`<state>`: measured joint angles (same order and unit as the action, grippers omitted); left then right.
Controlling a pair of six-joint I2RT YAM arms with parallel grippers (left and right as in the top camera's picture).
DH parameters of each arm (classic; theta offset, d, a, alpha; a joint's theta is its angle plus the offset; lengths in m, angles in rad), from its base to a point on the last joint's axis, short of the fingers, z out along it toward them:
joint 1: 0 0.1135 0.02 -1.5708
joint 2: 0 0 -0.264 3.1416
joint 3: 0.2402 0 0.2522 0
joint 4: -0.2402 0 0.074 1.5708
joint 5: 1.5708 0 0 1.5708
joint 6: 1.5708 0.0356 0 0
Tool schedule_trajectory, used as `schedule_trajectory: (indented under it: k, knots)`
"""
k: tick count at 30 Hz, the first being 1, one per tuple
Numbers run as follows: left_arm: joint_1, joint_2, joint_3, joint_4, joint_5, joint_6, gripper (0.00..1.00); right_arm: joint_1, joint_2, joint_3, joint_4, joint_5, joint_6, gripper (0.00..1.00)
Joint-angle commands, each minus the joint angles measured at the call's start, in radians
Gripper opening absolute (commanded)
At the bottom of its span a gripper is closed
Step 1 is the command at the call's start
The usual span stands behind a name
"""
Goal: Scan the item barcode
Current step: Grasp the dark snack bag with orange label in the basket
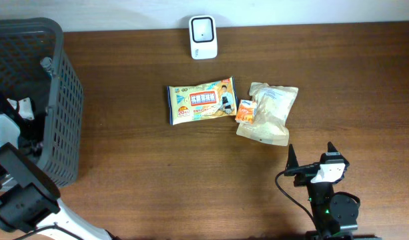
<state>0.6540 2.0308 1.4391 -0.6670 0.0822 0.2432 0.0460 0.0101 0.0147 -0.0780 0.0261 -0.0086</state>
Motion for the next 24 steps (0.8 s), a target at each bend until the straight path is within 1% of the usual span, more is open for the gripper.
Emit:
schedule_trajectory:
  k: [1, 5, 8, 11, 16, 20, 24]
  knots:
    - [-0.002, 0.021, 0.003, 0.003, 0.026, 0.005, 0.36, 0.006, -0.006, -0.009, -0.003, 0.001, -0.006, 0.98]
    - [-0.002, 0.02, 0.026, -0.006, 0.027, 0.005, 0.34, 0.006, -0.006, -0.009, -0.003, 0.001, -0.006, 0.99]
    - [-0.002, 0.01, 0.069, -0.039, 0.037, -0.004, 0.29, 0.006, -0.006, -0.009, -0.003, 0.001, -0.006, 0.99]
    - [-0.002, -0.016, 0.123, -0.08, 0.039, -0.082, 0.23, 0.006, -0.006, -0.009, -0.003, 0.001, -0.006, 0.99]
    - [-0.002, -0.093, 0.138, -0.098, 0.039, -0.086, 0.18, 0.006, -0.006, -0.009, -0.003, 0.001, -0.006, 0.99]
    - [-0.002, -0.14, 0.138, -0.105, 0.048, -0.086, 0.18, 0.006, -0.006, -0.009, -0.003, 0.001, -0.006, 0.99]
    - [-0.002, -0.228, 0.142, -0.088, 0.138, -0.086, 0.19, 0.006, -0.006, -0.009, -0.003, 0.001, -0.006, 0.98]
